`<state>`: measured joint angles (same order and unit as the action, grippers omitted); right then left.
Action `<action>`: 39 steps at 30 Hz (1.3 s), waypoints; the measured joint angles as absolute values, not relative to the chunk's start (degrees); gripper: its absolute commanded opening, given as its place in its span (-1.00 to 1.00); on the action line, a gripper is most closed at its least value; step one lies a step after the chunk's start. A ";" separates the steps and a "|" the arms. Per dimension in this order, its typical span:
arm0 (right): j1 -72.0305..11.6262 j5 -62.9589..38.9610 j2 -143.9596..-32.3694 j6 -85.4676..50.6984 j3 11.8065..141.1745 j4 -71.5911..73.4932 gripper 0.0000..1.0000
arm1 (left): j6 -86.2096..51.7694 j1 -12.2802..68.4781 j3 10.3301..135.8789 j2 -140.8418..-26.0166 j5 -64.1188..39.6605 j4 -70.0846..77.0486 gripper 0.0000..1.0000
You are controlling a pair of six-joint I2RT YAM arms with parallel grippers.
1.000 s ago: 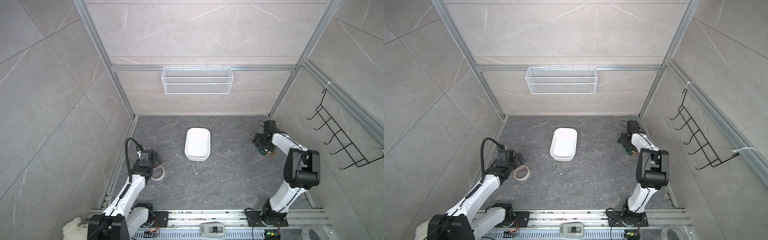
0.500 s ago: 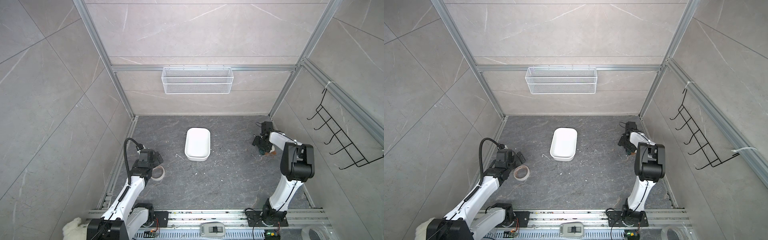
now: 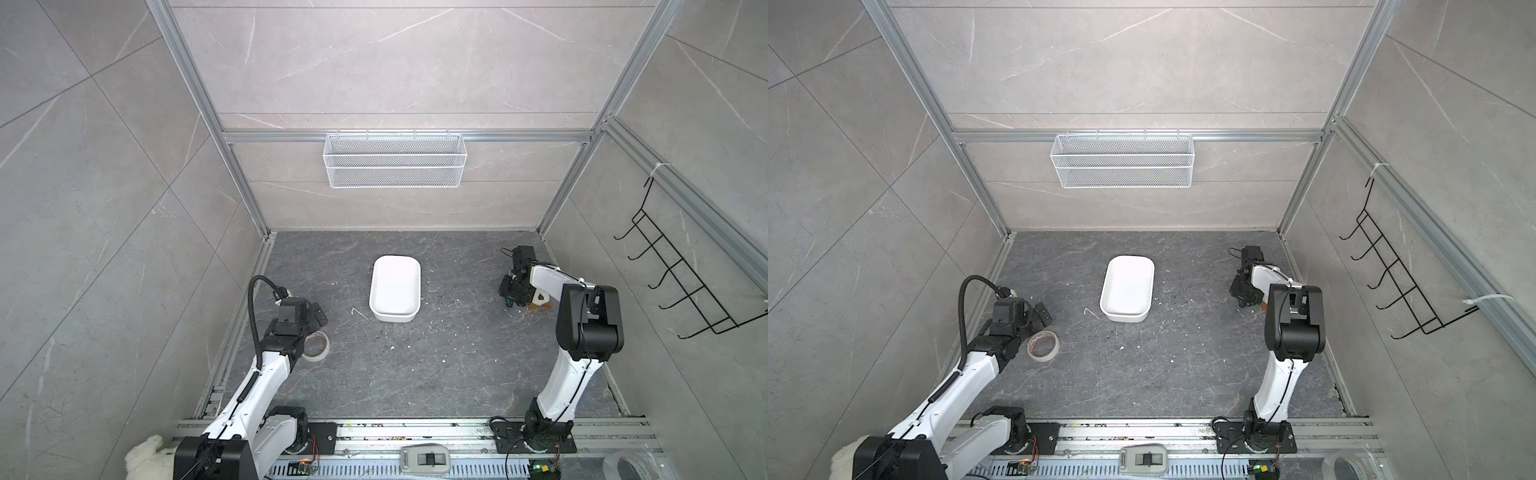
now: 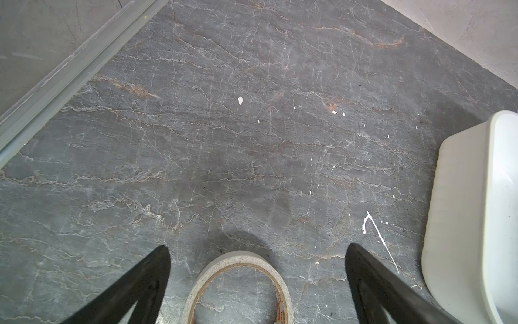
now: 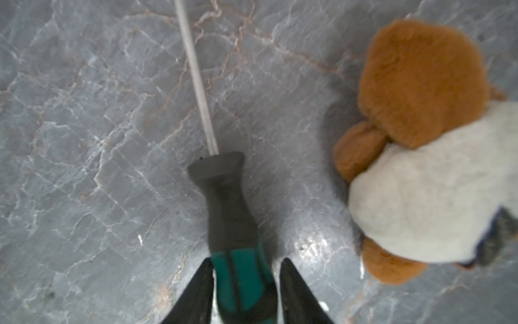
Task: Put the screwdriver in the bin
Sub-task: Pick up the screwdriver from the middle-right of the table, then place the screwdriver into the bin.
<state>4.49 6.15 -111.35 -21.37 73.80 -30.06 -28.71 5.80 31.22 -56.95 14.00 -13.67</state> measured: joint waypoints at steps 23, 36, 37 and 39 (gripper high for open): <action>-9.52 6.94 -105.58 -23.00 72.64 -32.45 -1.00 | -20.14 24.14 39.64 -78.00 3.77 -6.76 0.99; -36.10 -5.91 -96.23 -40.91 71.00 -24.62 -1.00 | -19.25 22.33 39.83 -80.51 0.86 -7.27 0.99; -37.50 -6.39 -97.60 -41.71 72.62 -24.10 -1.00 | -19.25 22.11 39.83 -80.51 0.91 -7.44 0.99; -39.18 -7.40 -101.32 -43.09 76.90 -23.38 -1.00 | -19.27 21.82 39.83 -80.51 0.93 -7.40 0.99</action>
